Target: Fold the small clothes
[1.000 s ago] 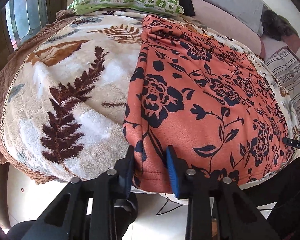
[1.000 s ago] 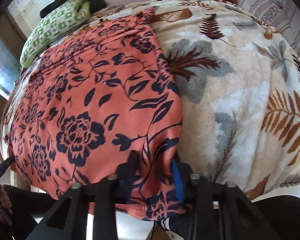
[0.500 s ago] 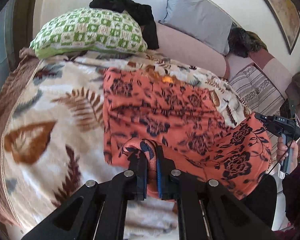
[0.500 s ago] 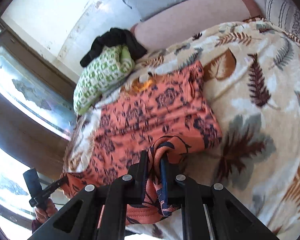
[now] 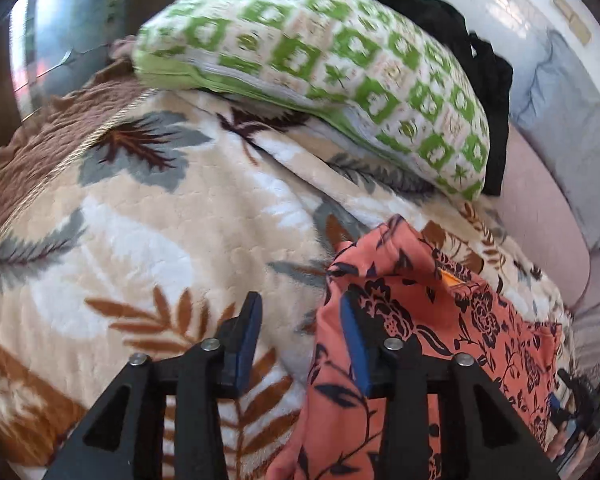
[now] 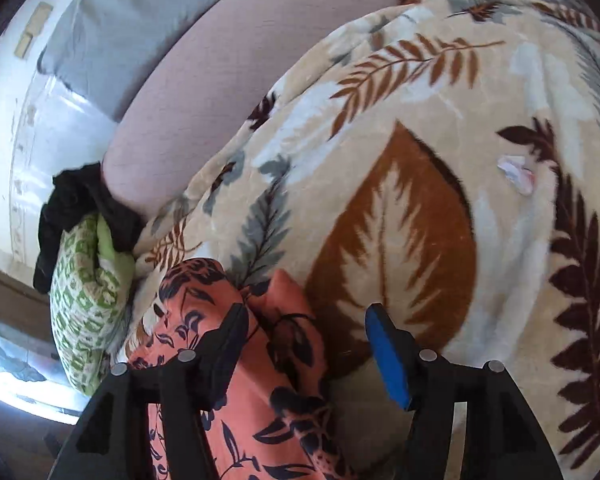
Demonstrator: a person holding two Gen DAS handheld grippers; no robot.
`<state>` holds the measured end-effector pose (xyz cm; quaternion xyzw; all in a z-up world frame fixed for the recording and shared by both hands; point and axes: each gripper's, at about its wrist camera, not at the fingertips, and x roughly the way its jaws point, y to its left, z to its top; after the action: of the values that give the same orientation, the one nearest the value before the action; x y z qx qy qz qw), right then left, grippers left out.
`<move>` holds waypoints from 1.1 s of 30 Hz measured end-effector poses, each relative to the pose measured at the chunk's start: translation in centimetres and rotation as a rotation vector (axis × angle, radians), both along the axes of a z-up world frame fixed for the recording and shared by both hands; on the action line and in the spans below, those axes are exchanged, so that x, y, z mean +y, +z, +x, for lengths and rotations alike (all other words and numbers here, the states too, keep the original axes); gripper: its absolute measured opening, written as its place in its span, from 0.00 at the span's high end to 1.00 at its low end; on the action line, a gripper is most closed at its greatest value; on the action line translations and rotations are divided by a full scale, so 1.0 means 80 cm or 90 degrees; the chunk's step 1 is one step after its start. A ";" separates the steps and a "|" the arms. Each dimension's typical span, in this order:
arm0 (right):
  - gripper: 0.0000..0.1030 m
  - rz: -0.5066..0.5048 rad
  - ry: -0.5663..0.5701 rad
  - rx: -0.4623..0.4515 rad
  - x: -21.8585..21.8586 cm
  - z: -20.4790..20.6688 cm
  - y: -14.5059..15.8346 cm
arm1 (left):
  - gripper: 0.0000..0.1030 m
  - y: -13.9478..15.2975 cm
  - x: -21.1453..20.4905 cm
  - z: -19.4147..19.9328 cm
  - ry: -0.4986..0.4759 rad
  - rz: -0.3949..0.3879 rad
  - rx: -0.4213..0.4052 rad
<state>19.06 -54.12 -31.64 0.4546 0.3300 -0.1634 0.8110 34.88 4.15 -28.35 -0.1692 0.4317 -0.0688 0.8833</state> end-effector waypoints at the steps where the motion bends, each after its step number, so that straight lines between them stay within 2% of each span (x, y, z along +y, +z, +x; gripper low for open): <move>1: 0.36 -0.008 -0.024 -0.020 -0.004 -0.018 0.003 | 0.47 0.003 0.000 -0.021 0.006 0.002 -0.012; 2: 0.35 -0.021 -0.038 -0.032 -0.004 -0.033 0.008 | 0.47 0.005 -0.006 -0.040 0.005 0.021 -0.015; 4: 0.35 -0.052 -0.003 -0.044 0.013 -0.047 0.023 | 0.46 0.003 -0.024 -0.073 0.013 0.062 -0.015; 6: 0.35 -0.112 0.058 0.002 0.049 -0.047 0.037 | 0.46 -0.002 -0.047 -0.093 -0.008 0.093 -0.020; 7: 0.35 -0.137 0.077 0.026 0.066 -0.048 0.040 | 0.46 -0.008 -0.058 -0.094 -0.024 0.123 -0.012; 8: 0.35 -0.144 0.090 0.039 0.081 -0.052 0.040 | 0.46 -0.010 -0.067 -0.096 -0.037 0.136 -0.002; 10: 0.35 -0.128 0.093 0.043 0.100 -0.069 0.037 | 0.45 -0.004 -0.075 -0.103 -0.064 0.102 0.005; 12: 0.35 -0.101 0.082 0.031 0.111 -0.087 0.036 | 0.40 0.011 -0.076 -0.112 -0.083 0.074 -0.025; 15: 0.35 -0.106 0.079 -0.025 0.123 -0.095 0.054 | 0.30 0.024 -0.077 -0.120 -0.065 0.077 -0.079; 17: 0.35 -0.132 0.119 -0.063 0.143 -0.089 0.072 | 0.29 0.017 -0.086 -0.110 -0.086 0.078 -0.058; 19: 0.37 -0.158 0.155 -0.070 0.162 -0.074 0.078 | 0.26 -0.002 -0.099 -0.098 -0.099 0.117 -0.021; 20: 0.37 -0.160 0.170 -0.053 0.168 -0.066 0.073 | 0.23 -0.015 -0.108 -0.093 -0.101 0.168 0.001; 21: 0.37 -0.143 0.182 -0.022 0.169 -0.057 0.060 | 0.22 -0.029 -0.115 -0.086 -0.102 0.217 0.024; 23: 0.38 -0.064 0.209 0.088 0.165 -0.034 0.009 | 0.21 -0.036 -0.115 -0.085 -0.104 0.218 0.031; 24: 0.42 -0.031 0.224 0.122 0.162 -0.029 -0.014 | 0.21 -0.031 -0.114 -0.086 -0.099 0.211 0.032; 25: 0.42 -0.047 0.212 0.098 0.160 -0.034 -0.009 | 0.21 -0.027 -0.111 -0.089 -0.097 0.198 0.031; 27: 0.42 -0.037 0.222 0.080 0.161 -0.044 0.012 | 0.21 -0.020 -0.105 -0.103 -0.089 0.178 0.025; 29: 0.40 0.006 0.216 0.029 0.158 -0.065 0.021 | 0.21 -0.015 -0.102 -0.120 -0.090 0.168 0.027; 33: 0.38 0.085 0.162 0.005 0.146 -0.102 0.024 | 0.21 -0.001 -0.098 -0.153 -0.088 0.147 0.015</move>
<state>10.88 -42.47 -29.75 0.4613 0.3986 -0.0386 0.7917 22.61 -3.71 -28.45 -0.0371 0.4577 -0.0776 0.8849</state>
